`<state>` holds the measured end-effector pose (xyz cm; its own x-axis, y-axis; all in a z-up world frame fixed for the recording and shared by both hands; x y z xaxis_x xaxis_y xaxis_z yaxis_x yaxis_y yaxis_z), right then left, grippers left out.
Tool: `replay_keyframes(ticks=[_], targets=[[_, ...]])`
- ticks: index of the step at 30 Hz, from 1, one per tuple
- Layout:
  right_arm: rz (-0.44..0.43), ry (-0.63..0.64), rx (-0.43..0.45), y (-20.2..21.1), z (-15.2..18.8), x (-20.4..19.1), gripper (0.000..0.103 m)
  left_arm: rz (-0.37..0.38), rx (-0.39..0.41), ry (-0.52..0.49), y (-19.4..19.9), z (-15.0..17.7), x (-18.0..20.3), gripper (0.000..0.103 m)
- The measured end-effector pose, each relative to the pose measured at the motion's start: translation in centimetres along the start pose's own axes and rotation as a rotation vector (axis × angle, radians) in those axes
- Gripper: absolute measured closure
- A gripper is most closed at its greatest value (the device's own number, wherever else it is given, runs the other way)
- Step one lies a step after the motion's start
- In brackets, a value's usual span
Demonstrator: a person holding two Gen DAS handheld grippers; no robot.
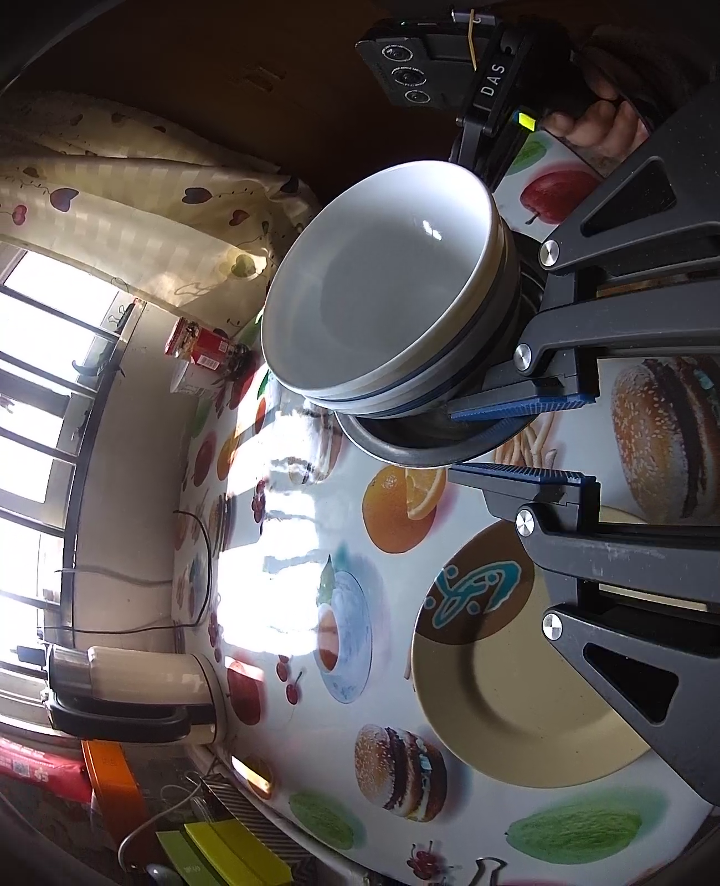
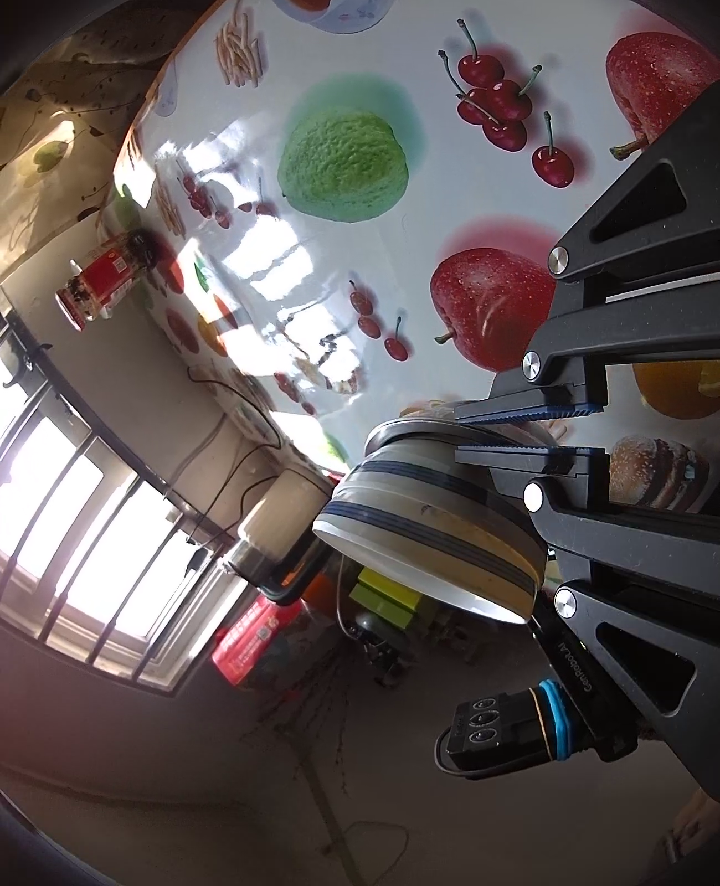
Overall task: Organize plates and bowls
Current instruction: 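Carry the steel bowl stack over the cream plate stack with both tools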
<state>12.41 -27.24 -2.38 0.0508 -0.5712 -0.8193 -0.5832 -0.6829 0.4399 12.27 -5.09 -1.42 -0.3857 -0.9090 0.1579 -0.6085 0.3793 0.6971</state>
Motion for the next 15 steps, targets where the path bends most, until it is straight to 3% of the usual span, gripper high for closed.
replay_keyframes(ticks=[15], targets=[[-0.019,0.038,-0.066,-2.8,1.6,-2.5,0.093,-0.053,0.011,0.042,2.3,1.3,-3.1,0.086]])
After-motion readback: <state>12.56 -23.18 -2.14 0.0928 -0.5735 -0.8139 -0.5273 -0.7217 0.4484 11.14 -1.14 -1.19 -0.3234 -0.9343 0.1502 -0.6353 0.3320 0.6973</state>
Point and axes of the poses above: each gripper's, at about its wrist camera, not at the fingertips, and y roughly against the way its jaws point, x to its right, z to its underside, the point moved 4 cm from there along -y, roughly the way its jaws point, and after that the axes turned 11 degrees about -y, right-handed, at the moved point
